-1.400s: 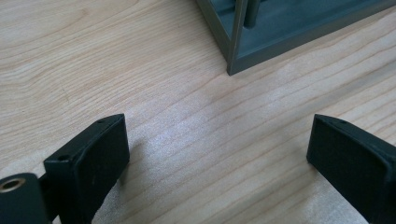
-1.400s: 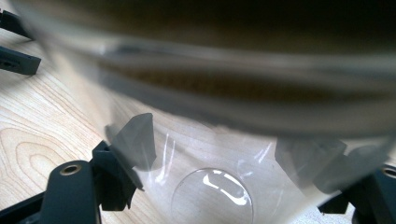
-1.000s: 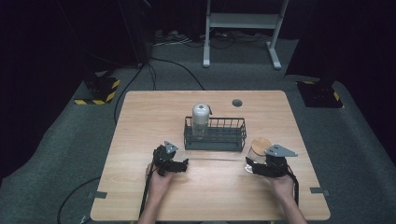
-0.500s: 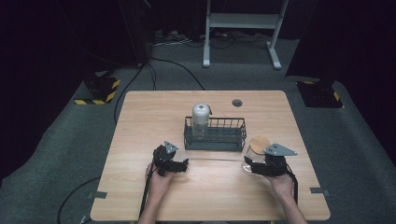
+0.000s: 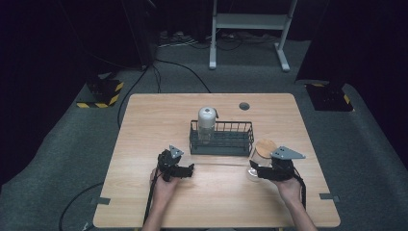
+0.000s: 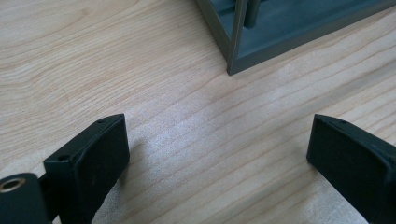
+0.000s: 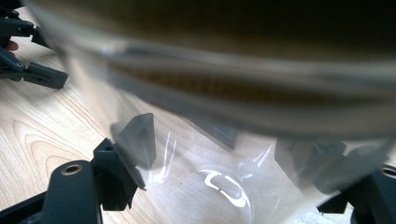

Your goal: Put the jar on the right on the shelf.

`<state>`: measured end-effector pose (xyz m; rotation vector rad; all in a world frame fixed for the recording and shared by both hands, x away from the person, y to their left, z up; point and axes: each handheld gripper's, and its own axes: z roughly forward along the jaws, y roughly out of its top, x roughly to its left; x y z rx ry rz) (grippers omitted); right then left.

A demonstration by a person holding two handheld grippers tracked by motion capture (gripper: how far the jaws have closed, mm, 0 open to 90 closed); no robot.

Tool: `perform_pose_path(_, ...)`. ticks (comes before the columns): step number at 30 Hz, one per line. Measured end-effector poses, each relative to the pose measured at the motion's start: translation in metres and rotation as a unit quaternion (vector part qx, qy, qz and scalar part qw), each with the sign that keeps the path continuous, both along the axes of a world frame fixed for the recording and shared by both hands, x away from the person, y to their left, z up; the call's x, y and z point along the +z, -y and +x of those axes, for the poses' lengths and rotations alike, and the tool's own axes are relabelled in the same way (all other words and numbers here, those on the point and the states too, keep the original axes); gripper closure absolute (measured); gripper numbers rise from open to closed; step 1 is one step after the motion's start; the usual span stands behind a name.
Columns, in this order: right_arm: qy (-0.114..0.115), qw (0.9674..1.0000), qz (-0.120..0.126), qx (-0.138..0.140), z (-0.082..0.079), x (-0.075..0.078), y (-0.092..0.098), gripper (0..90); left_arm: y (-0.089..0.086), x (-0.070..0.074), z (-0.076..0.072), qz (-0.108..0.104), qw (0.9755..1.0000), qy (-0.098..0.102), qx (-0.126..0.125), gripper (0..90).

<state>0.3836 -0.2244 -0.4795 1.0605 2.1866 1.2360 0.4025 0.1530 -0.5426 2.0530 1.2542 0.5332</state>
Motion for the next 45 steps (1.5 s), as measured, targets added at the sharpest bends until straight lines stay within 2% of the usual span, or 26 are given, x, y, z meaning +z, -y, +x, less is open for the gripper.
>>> perform_pose_path(24, 0.0, 0.9998, 0.013, 0.016, 0.005, 0.013, -0.005, 25.2, 0.0, 0.0, 0.0, 0.0, 1.0, 0.0, 0.0, 5.9)
perform_pose_path(45, 0.008, 0.9993, 0.014, 0.034, 0.009, 0.028, -0.012, 25.3, 0.0, 0.0, 0.0, 0.0, 1.0, 0.0, 0.0, 5.9)
